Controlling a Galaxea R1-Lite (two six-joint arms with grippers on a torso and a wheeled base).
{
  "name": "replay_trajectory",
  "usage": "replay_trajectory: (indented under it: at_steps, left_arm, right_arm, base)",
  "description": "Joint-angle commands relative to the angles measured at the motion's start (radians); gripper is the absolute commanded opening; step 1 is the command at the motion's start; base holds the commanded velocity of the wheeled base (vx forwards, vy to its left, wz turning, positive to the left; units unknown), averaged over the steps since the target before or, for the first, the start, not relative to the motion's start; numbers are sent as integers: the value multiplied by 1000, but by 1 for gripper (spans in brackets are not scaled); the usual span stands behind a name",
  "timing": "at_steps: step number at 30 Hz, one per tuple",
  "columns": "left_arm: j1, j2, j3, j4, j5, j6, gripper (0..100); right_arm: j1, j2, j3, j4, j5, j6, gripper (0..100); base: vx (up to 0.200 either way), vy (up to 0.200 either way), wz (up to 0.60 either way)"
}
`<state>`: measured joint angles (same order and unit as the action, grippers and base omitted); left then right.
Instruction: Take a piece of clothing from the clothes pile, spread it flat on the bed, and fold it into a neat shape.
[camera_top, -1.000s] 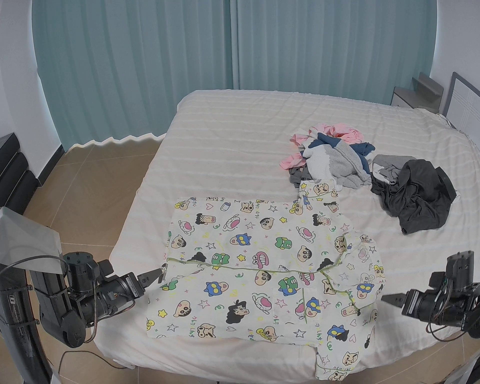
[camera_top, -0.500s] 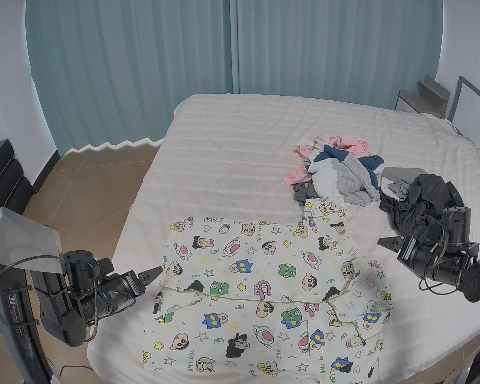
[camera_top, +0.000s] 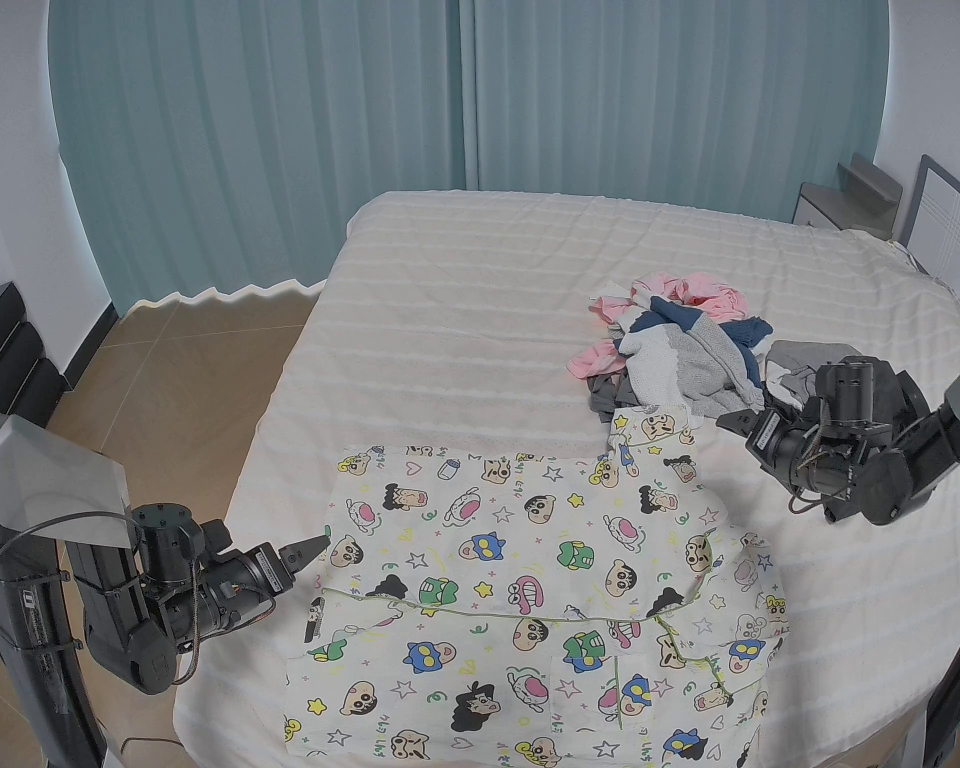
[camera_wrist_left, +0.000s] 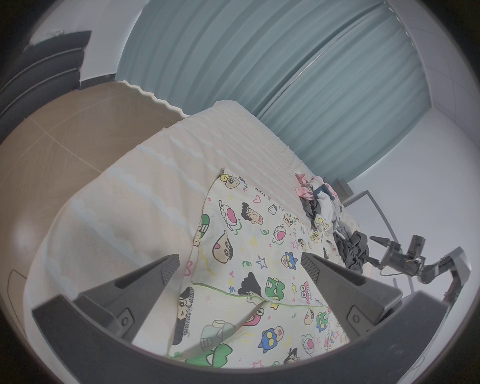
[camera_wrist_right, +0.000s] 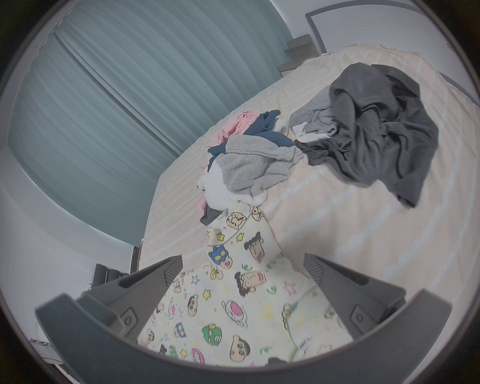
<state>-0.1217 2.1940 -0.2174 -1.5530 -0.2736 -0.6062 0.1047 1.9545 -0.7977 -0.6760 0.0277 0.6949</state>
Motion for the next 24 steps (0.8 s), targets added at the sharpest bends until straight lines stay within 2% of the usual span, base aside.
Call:
replay_trajectory:
  at_steps: [1,3,9,17,24]
  left_arm:
    - [-1,7,-22,-18,-4,-67,100]
    - [-1,7,-25,-18,-4,-69,100]
    - [-1,13,-26,-18,-4,-70,100]
    - [-1,21,-25,-18,-4,-66,100]
    - [-3,21,-25,-18,-2,-64,100]
  right_arm:
    - [-2,231,-199,55,-2,-43,100]
    - [-7,285,-273,82,-3,-67,100]
    - [9,442,-494,147,-124,-115,100]
    - [21,517,-535,142,-126,-207,100]
    - [29,558,-604,133,-127,-230,100]
  base:
    - [0,0,0]
    - [0,0,0]
    - [0,0,0]
    - [0,0,0]
    - [0,0,0]
